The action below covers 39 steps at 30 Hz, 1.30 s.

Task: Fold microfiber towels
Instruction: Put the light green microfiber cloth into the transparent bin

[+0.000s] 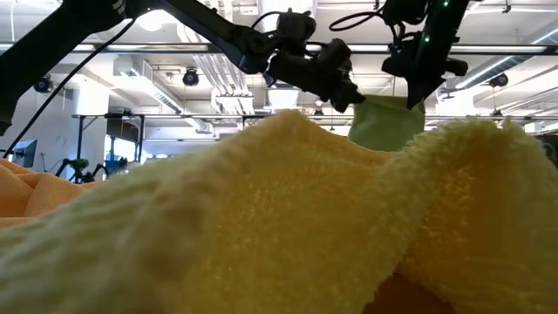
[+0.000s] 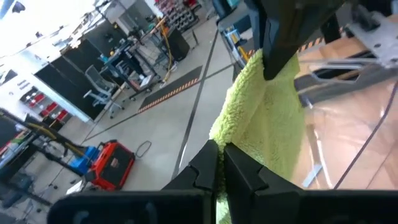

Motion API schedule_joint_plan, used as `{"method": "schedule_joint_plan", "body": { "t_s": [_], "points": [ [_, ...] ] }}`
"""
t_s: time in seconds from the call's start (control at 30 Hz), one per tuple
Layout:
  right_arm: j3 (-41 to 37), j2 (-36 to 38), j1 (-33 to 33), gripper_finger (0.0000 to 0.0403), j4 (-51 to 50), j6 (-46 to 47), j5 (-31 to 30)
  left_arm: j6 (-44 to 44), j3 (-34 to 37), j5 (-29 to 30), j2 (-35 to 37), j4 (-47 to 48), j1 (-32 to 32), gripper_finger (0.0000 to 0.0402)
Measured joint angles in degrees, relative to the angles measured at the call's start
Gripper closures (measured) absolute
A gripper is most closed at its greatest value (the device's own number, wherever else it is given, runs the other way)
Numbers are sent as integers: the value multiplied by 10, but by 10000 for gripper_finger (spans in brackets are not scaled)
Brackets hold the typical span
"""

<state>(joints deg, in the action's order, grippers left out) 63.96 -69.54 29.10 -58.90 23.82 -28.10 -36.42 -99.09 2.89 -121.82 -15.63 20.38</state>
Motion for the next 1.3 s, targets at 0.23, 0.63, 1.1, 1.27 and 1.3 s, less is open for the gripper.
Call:
{"method": "schedule_joint_plan", "body": {
  "t_s": [0.23, 0.63, 1.1, 1.27, 1.3],
  "points": [
    [2, 0, -8, 394, -44, 37, 4, 0, 1, -26, 0, 1, -1, 401],
    [6, 0, 1, 394, -48, 47, 12, 0, 1, -29, 0, 0, 0, 401],
    [-25, 0, 11, 394, -58, 62, 11, -3, 2, 15, 2, 2, 4, 345],
    [-26, 0, 14, 394, -51, 63, 17, -3, 2, 44, 2, 1, 4, 324],
    [-26, 0, 14, 394, -50, 63, 20, -3, 2, 55, 3, 4, 4, 323]
  ]
}}
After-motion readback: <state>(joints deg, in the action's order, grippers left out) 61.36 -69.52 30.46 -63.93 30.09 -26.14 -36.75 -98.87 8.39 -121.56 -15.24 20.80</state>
